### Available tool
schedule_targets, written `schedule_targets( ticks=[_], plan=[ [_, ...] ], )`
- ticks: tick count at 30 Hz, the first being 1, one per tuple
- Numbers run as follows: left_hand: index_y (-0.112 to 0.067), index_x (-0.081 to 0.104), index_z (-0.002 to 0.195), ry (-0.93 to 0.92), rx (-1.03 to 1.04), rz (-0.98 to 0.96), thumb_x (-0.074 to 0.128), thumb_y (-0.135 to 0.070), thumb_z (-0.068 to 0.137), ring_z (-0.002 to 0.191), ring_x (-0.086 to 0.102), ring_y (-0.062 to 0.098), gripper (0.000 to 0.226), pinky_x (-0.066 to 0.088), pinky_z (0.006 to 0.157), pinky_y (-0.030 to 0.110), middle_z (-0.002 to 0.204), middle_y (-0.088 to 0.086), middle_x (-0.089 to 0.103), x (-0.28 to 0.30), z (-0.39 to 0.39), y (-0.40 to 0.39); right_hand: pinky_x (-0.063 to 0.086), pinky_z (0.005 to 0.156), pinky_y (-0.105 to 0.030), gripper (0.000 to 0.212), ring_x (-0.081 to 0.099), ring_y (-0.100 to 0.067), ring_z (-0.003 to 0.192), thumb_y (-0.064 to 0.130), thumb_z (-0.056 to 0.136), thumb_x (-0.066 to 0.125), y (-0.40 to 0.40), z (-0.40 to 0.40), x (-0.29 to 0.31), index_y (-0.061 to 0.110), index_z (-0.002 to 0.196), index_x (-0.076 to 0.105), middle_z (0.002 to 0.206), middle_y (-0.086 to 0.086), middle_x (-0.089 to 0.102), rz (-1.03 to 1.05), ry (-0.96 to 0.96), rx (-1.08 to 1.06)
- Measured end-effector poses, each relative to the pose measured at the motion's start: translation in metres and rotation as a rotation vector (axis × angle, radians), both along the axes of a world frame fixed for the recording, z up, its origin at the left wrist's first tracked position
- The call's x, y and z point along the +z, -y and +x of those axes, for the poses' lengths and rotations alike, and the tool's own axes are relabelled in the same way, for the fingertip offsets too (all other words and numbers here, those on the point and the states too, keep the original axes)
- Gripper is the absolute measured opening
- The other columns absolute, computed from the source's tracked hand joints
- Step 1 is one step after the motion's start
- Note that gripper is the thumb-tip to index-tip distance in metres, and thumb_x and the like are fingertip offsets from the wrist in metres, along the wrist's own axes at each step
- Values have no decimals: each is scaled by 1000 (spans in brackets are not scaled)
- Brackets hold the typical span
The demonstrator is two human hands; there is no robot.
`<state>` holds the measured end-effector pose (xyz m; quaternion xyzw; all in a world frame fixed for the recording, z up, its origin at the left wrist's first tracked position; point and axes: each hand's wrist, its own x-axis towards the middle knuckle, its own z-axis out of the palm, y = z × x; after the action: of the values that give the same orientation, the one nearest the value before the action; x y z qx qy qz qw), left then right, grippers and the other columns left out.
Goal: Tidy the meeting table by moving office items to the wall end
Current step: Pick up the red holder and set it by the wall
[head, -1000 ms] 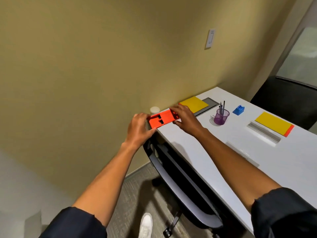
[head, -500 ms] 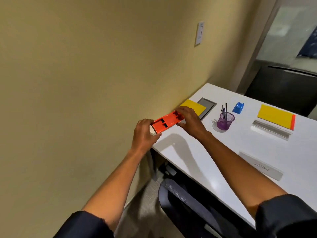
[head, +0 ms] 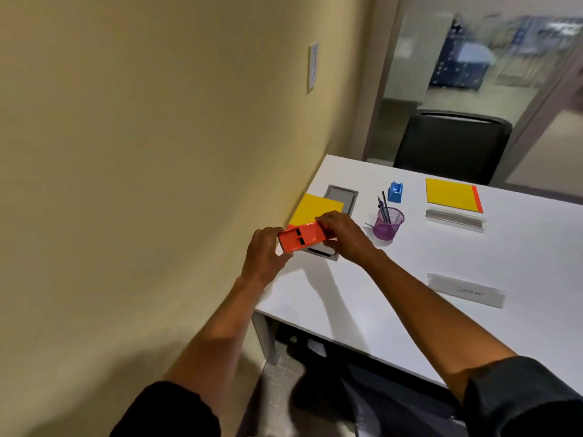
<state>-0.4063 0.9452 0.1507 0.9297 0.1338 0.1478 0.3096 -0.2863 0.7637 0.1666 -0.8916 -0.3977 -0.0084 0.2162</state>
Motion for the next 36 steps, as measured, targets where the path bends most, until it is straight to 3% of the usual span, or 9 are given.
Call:
schedule_targets(
  ticks=[8, 13, 18, 22, 25, 27, 29, 33, 36],
  plan=[
    [-13, 50, 134, -145, -159, -7, 77, -21, 79, 123, 47, 28, 61, 39, 99, 33, 130, 9, 57, -19, 39, -24, 45, 95, -40, 48, 55, -29, 113, 22, 83, 74, -11, 4, -32, 12, 128, 59, 122, -11, 62, -46, -106, -182],
    [-10, 47, 137, -238, -236, 25, 75, -18, 80, 125, 46, 28, 64, 35, 102, 32, 134, 11, 54, -38, 75, -31, 46, 93, -41, 49, 55, -31, 110, 11, 79, 75, -12, 23, -66, 14, 126, 60, 120, -12, 62, -36, -178, -254],
    [6, 56, 125, -225, -290, 88, 76, -6, 76, 112, 56, 40, 54, 37, 97, 33, 120, 24, 61, -52, 96, -35, 46, 97, -41, 48, 53, -30, 116, 11, 83, 72, -17, 41, -89, 14, 128, 57, 127, -12, 59, -29, -218, -283],
    [1, 58, 121, -322, -261, 99, 75, -14, 78, 111, 57, 35, 48, 41, 94, 33, 118, 19, 63, -63, 114, -32, 45, 96, -37, 42, 52, -28, 117, 6, 85, 65, -26, 60, -111, 14, 126, 58, 125, -10, 60, -27, -200, -297],
    [-3, 62, 109, -412, -232, 46, 74, -20, 81, 102, 61, 29, 35, 40, 83, 23, 109, 15, 66, -79, 122, -33, 42, 97, -35, 38, 52, -28, 117, 8, 87, 63, -38, 81, -125, 17, 124, 59, 128, -5, 61, -107, -133, -262],
    [-4, 61, 101, -493, -216, 29, 70, -24, 84, 96, 63, 29, 28, 44, 77, 26, 102, 15, 67, -87, 125, -35, 41, 99, -36, 41, 50, -27, 119, 12, 89, 62, -48, 93, -131, 21, 128, 55, 134, 0, 57, -200, -94, -211],
    [-2, 59, 111, -556, -195, 27, 65, -29, 88, 103, 62, 31, 36, 47, 84, 32, 108, 16, 65, -94, 130, -38, 40, 100, -38, 45, 47, -28, 123, 14, 91, 60, -58, 105, -139, 21, 134, 51, 141, 0, 53, -260, -74, -143],
    [-1, 48, 133, -554, -147, 11, 54, -32, 95, 121, 53, 30, 49, 40, 91, 28, 131, 17, 57, -103, 141, -43, 37, 103, -39, 42, 41, -30, 130, 13, 97, 52, -77, 122, -156, 15, 139, 50, 148, -5, 46, -276, -64, 14],
    [-7, 37, 145, -503, -121, 4, 48, -27, 98, 135, 42, 28, 52, 35, 110, 37, 146, 14, 44, -108, 150, -47, 37, 107, -38, 41, 40, -29, 134, 13, 98, 52, -94, 133, -170, 15, 139, 49, 150, -6, 43, -337, -15, 100]
  ],
)
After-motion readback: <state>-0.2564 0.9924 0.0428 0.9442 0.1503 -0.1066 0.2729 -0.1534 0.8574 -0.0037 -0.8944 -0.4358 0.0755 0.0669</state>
